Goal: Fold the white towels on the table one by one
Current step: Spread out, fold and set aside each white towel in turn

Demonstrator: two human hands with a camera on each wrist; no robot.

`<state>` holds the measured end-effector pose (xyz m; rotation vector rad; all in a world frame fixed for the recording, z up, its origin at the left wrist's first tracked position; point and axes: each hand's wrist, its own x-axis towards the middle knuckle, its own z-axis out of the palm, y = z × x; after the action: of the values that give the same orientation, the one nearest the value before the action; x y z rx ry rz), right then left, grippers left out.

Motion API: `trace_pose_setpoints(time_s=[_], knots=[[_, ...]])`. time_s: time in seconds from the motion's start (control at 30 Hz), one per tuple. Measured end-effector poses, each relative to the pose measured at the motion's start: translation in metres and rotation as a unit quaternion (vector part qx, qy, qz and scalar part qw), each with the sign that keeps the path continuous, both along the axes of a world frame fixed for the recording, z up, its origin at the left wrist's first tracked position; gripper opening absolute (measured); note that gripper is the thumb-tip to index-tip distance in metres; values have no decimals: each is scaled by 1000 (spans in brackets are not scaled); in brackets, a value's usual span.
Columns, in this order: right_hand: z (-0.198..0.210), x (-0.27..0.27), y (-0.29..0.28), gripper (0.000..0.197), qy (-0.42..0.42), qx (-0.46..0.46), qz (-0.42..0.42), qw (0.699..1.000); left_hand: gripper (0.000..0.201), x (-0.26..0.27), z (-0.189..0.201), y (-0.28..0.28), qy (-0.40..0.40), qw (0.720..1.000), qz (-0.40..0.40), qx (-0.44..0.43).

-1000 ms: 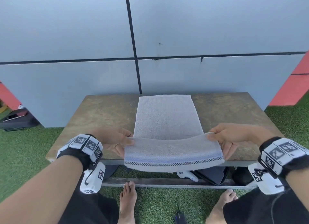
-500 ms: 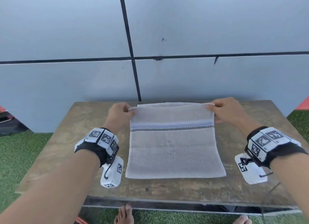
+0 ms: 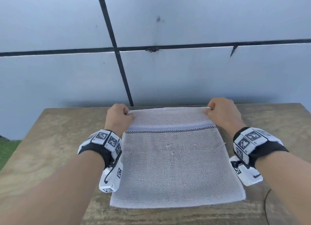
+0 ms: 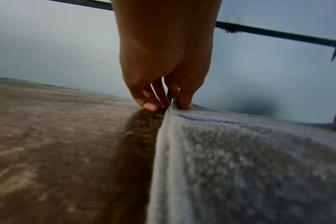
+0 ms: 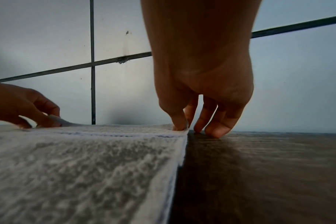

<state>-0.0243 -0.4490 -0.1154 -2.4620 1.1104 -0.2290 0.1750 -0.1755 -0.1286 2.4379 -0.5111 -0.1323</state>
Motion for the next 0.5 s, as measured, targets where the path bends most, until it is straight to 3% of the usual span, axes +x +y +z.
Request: trace_pose_setpoints(time_s=[0.1, 0.17, 0.27, 0.33, 0.4, 0.5], knots=[[-4, 2, -2, 13, 1, -16, 27, 1000, 21, 2, -5, -1, -45, 998, -30, 13], [-3, 2, -3, 6, 12, -20, 46, 999, 19, 0, -2, -3, -54, 997, -55, 18], [-2, 1, -2, 17, 28, -16, 72, 997, 18, -6, 4, -4, -46, 995, -86, 36], [1, -5, 3, 12, 25, 3, 82, 996, 18, -14, 7, -1, -30, 994, -93, 44], [5, -18, 11, 6, -15, 22, 93, 995, 19, -24, 9, 6, -7, 995, -88, 46], [15, -43, 32, 15, -125, 49, 120, 984, 20, -43, 9, 22, 48, 995, -58, 61]])
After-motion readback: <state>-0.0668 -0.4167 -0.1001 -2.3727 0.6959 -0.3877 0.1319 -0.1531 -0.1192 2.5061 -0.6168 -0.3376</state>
